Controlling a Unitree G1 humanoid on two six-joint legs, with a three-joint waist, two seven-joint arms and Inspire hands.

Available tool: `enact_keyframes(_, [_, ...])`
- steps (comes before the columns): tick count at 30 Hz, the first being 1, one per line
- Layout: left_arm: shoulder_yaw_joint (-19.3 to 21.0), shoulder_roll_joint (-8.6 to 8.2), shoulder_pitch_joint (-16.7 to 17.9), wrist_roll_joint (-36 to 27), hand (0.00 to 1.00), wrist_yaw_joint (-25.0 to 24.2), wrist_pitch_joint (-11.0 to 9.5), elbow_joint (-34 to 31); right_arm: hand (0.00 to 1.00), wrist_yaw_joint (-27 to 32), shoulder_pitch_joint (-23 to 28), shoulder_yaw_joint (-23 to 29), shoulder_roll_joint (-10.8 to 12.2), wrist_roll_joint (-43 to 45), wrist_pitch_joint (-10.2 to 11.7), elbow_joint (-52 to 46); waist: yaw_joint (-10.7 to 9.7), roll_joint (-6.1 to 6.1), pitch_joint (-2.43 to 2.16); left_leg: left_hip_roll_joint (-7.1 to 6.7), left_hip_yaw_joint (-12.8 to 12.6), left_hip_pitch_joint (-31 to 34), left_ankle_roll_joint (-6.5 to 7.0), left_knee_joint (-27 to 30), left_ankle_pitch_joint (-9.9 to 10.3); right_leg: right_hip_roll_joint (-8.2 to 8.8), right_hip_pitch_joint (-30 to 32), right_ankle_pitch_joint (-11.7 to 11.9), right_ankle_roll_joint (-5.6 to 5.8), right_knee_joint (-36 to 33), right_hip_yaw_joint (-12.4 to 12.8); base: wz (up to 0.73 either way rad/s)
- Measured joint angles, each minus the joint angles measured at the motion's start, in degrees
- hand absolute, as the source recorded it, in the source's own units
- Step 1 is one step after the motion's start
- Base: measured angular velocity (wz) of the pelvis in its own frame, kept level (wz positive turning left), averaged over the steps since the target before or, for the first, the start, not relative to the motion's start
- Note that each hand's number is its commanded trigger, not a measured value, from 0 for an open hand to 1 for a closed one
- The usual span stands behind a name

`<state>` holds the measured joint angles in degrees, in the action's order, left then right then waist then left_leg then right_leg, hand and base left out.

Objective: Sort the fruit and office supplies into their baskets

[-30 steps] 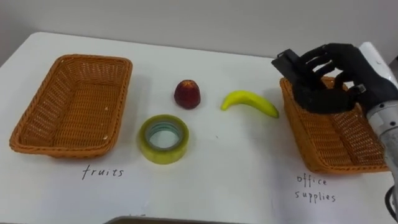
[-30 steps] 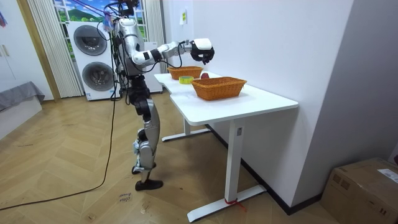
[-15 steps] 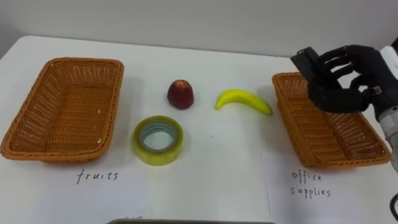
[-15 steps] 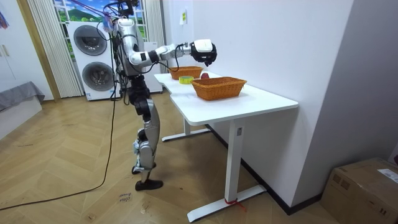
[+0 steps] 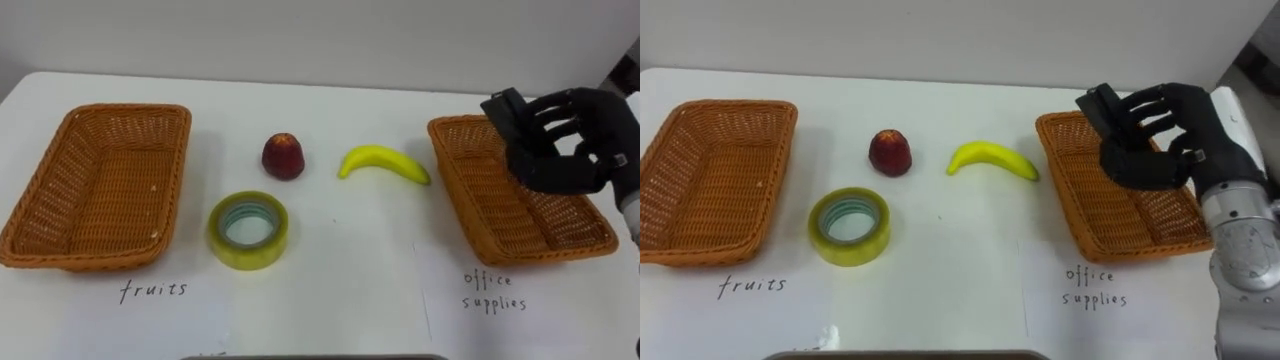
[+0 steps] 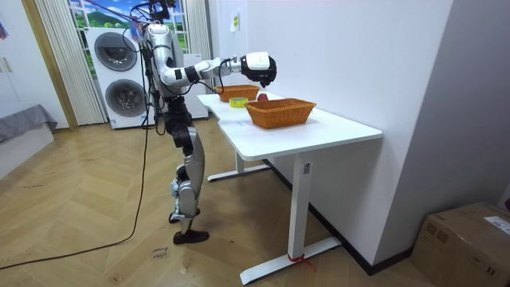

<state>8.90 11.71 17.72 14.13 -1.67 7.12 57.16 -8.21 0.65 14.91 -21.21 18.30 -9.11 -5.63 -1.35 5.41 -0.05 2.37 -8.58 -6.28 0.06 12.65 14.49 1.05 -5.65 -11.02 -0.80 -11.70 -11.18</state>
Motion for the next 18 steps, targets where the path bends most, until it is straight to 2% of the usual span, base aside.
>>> enact_keyframes(3, [0.0, 0.0, 0.0, 0.0, 0.0, 0.0, 0.0, 0.1, 1.0, 0.0, 0.0, 0.0, 0.0, 0.2, 0.0, 1.8, 0.1, 0.4, 0.15, -0.09, 0.0, 0.0, 0.0, 0.0, 0.0, 0.01, 0.0, 0.0, 0.02, 0.1, 0.0, 0.0])
enact_keyframes(7, [0.0, 0.0, -0.1, 0.0, 0.0, 0.5, 0.0, 0.2, 1.0, -0.1, 0.0, -0.1, 0.0, 0.3, 0.0, 3.4, 0.1, 0.59, 0.08, -0.1, -0.1, 0.0, 0.0, 0.0, 0.0, -0.04, 0.0, 0.0, 0.02, 0.2, 0.1, 0.0])
enact_keyframes(14, [-0.1, 0.13, -0.2, 0.0, 0.0, 1.4, 0.0, 0.0, 1.0, -0.1, 0.8, -0.5, 0.0, 1.6, 0.0, 4.9, 0.2, 0.12, 0.12, -0.08, -0.1, -0.3, 0.0, -0.1, 0.0, -0.1, 0.1, 0.0, 0.02, 0.2, 0.2, 0.0])
enact_keyframes(18, [-0.2, 0.34, -0.5, 0.0, 0.0, 1.5, 0.1, -0.1, 1.0, -1.5, 1.4, -2.7, 0.0, 1.7, -0.2, 5.7, 0.1, -0.03, 0.11, -0.09, -0.2, -0.3, 0.0, -0.1, 0.0, -0.13, 0.1, 0.0, 0.02, 0.1, 0.3, 0.0])
